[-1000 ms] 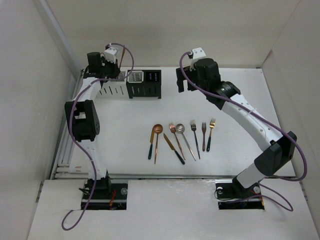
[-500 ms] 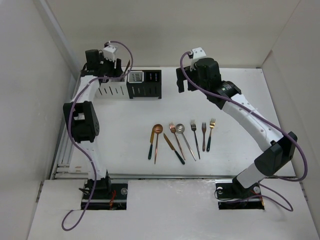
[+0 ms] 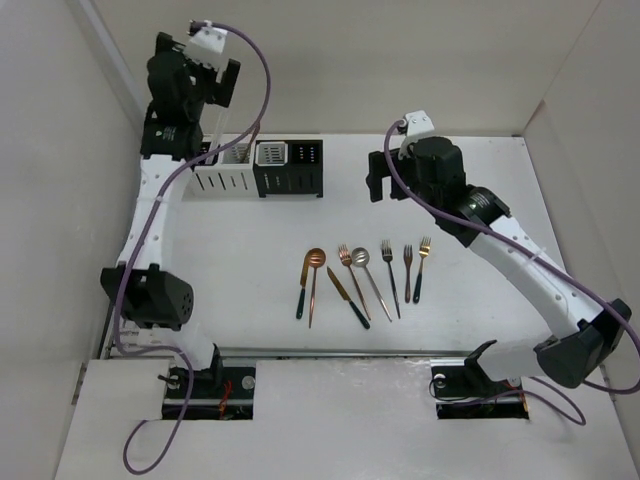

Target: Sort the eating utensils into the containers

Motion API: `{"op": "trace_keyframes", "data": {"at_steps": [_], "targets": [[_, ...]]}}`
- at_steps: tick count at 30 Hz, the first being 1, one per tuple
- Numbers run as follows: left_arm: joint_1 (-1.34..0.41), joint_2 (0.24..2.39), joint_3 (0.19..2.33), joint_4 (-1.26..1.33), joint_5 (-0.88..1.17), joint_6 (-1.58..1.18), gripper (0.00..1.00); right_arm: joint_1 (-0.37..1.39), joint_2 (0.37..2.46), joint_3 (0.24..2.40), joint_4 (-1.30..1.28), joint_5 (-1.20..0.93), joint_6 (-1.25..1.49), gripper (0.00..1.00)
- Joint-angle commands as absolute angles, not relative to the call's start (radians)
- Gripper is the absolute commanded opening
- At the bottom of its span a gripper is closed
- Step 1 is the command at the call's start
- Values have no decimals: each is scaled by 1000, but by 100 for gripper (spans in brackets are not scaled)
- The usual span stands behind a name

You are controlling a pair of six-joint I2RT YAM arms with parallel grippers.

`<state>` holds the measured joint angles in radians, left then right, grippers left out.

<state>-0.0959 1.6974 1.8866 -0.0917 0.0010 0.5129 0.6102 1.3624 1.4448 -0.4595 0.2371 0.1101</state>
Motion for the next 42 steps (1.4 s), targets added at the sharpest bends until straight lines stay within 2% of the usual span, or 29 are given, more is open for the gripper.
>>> {"op": "trace_keyframes", "data": {"at_steps": [1, 3, 5, 10, 11, 15, 18, 21, 24, 26, 29, 42], "targets": [[-89, 1588, 1953, -105, 37, 356, 100, 617, 1312, 1408, -453, 304, 161, 100], [-89, 1516, 1921, -304, 212, 275, 100, 617, 1298, 1388, -453, 331, 196, 100], [-139, 1461, 1748, -406, 340, 212, 100, 617, 1289, 1358, -453, 357, 227, 100], [-351, 1348, 1334, -648, 232, 225, 100, 617, 1289, 1338, -501, 380, 328, 100], [-439, 1348, 1251, -675, 232, 236, 100, 617, 1289, 1329, -515, 380, 357, 100], [-589, 1348, 1123, -741, 235, 281, 100, 626, 1289, 1328, -640, 400, 462, 100], [-627, 1387, 1085, -709, 181, 293, 100, 626, 1252, 1231, -675, 413, 507, 100], [-627, 1448, 1097, -709, 225, 270, 95, 626, 1209, 1192, -695, 422, 541, 100], [-638, 1541, 1097, -680, 207, 227, 71, 626, 1178, 1172, -707, 436, 541, 100], [-638, 1603, 1112, -680, 205, 195, 49, 626, 1167, 1186, -730, 477, 552, 100], [-638, 1686, 1121, -689, 302, 163, 51, 626, 1149, 1226, -807, 517, 577, 100], [-666, 1700, 1055, -595, 218, 81, 53, 626, 1098, 1235, -871, 569, 568, 100]]}}
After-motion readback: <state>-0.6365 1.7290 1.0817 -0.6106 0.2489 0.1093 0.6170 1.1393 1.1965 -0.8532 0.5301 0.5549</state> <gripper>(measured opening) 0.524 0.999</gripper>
